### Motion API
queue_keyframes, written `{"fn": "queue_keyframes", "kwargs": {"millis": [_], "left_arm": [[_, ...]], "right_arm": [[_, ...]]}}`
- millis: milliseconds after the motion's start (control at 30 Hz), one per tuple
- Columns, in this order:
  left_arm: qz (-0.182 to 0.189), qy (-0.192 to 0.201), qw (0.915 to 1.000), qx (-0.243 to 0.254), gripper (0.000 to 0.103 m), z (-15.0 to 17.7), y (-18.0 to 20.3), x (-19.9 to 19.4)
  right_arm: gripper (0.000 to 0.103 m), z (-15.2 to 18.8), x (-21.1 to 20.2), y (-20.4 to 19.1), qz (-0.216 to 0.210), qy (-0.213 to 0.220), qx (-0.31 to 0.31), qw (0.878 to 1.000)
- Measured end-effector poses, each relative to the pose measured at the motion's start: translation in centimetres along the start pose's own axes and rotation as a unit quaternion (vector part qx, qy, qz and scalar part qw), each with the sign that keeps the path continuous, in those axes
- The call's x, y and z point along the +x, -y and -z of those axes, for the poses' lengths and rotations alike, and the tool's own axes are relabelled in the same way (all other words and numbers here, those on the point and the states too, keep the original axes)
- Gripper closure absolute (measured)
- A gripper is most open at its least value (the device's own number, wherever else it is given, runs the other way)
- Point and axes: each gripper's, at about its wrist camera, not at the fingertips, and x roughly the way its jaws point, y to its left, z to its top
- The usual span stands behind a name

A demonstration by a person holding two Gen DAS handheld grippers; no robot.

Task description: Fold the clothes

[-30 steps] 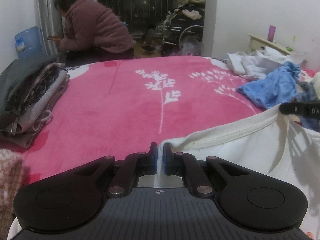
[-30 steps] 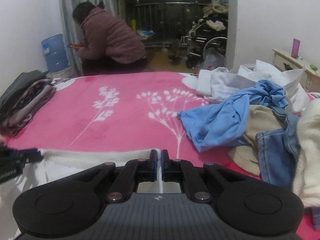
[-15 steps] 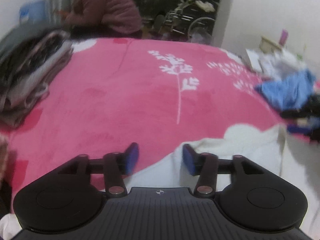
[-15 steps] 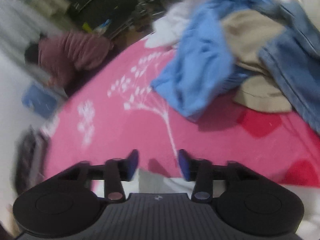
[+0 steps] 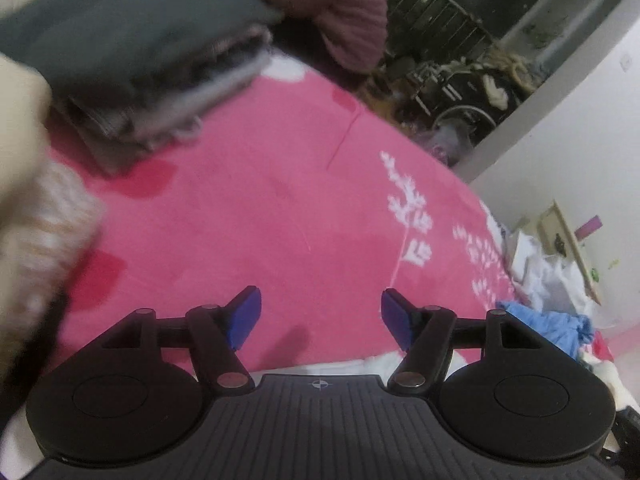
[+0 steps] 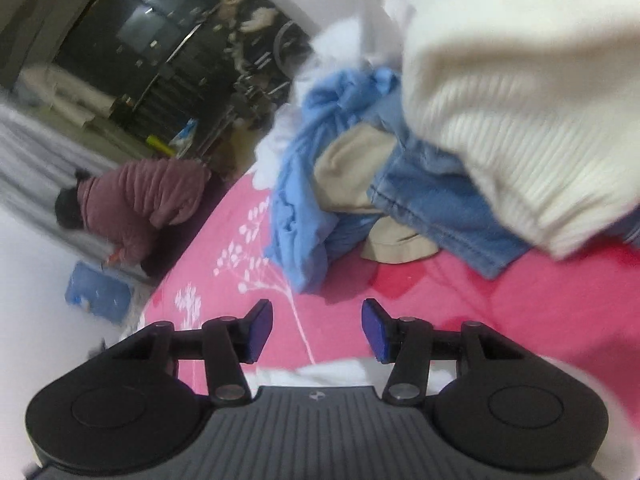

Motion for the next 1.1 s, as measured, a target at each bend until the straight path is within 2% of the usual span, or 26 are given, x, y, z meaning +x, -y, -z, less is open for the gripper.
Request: {"fn": "queue_keyframes", "kwargs": {"millis": [167,267,367,433,533,667,733,833,867,900,933,1000,1100], "left_arm": [[0.049,-0.011,0.9936,0.101,0.036,1.3,0.6,-8.0],[0.072,-0.038,0.9839,0.159,0.036,3.2,0.3,-13.6],[0.086,-0.078,0.9725,0.202,0.036,6.8,-0.3,-18.2],[0.107,-0.113,0.9613,0.227,0.036,10.1,-0.8,-20.6],[0.129,-0.163,0.9424,0.262,0.036,15.3,-1.2,-22.0],[0.151,-0.211,0.9147,0.310,0.036,21.3,-0.7,-22.1],[0.162,-0.234,0.8990,0.334,0.036,24.3,-0.3,-22.1],[0.185,-0.255,0.8756,0.366,0.036,27.0,0.1,-22.8],[0.187,-0.258,0.8707,0.374,0.036,27.5,0.1,-23.1],[0.187,-0.260,0.8670,0.382,0.036,27.8,-0.1,-23.5],[0.187,-0.262,0.8632,0.389,0.036,28.2,-0.3,-23.8],[0.183,-0.268,0.8622,0.389,0.036,27.9,-1.2,-24.5],[0.178,-0.283,0.8619,0.381,0.036,27.3,-3.1,-25.5]], "right_arm": [[0.053,2.2,-8.1,-0.9,-0.030,0.002,-0.097,0.995],[0.053,4.9,-14.1,-0.8,-0.054,-0.012,-0.145,0.988],[0.054,8.7,-19.4,-0.5,-0.047,-0.035,-0.194,0.979],[0.055,11.6,-22.1,-0.1,-0.039,-0.054,-0.212,0.975],[0.055,16.1,-25.3,1.0,-0.013,-0.082,-0.228,0.970],[0.056,20.0,-27.1,4.4,0.114,-0.071,-0.213,0.968],[0.048,20.8,-27.4,6.6,0.166,-0.057,-0.174,0.969],[0.049,21.9,-26.5,9.1,0.158,-0.091,-0.114,0.977],[0.053,22.5,-25.8,9.3,0.146,-0.112,-0.113,0.976],[0.075,22.9,-25.3,9.3,0.141,-0.128,-0.121,0.974],[0.093,22.8,-25.2,8.7,0.148,-0.126,-0.145,0.970],[0.093,22.0,-25.4,6.8,0.171,-0.097,-0.206,0.959],[0.093,18.5,-27.0,4.4,0.233,-0.003,-0.267,0.935]]}}
